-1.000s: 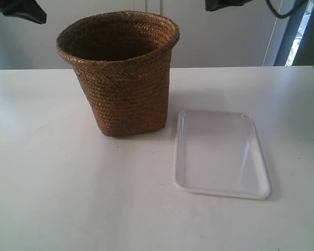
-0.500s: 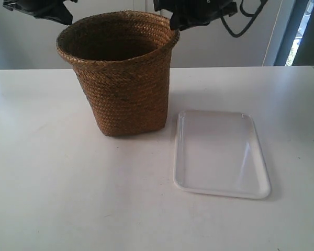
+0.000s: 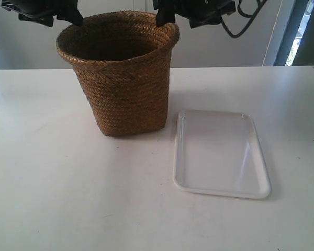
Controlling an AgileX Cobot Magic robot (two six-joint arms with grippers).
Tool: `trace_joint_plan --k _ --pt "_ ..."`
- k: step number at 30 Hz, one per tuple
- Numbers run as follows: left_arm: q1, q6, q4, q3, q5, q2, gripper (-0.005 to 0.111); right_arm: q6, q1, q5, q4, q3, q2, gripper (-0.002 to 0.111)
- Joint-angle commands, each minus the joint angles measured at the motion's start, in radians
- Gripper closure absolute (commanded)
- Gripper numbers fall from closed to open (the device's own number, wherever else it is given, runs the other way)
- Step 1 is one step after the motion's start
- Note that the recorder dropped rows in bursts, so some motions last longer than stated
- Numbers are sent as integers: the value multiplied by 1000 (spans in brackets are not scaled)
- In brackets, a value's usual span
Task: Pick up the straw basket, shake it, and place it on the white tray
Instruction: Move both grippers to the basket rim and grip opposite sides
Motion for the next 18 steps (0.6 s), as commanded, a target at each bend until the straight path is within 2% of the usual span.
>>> trace_joint_plan --k 1,11,14,17,18 --pt "-2 -7 9 -9 4 22 27 -5 1 -27 5 -9 1 32" --pt "-2 -34 -29 -9 36 118 28 52 1 1 7 -9 99 33" --pt "-2 -34 -34 -9 31 118 28 57 1 -11 7 -9 119 38" --pt "-2 -34 -55 -9 36 118 39 59 1 -24 19 -9 134 48" --pt "-2 -34 -68 -9 38 118 48 59 1 -27 29 -9 136 53"
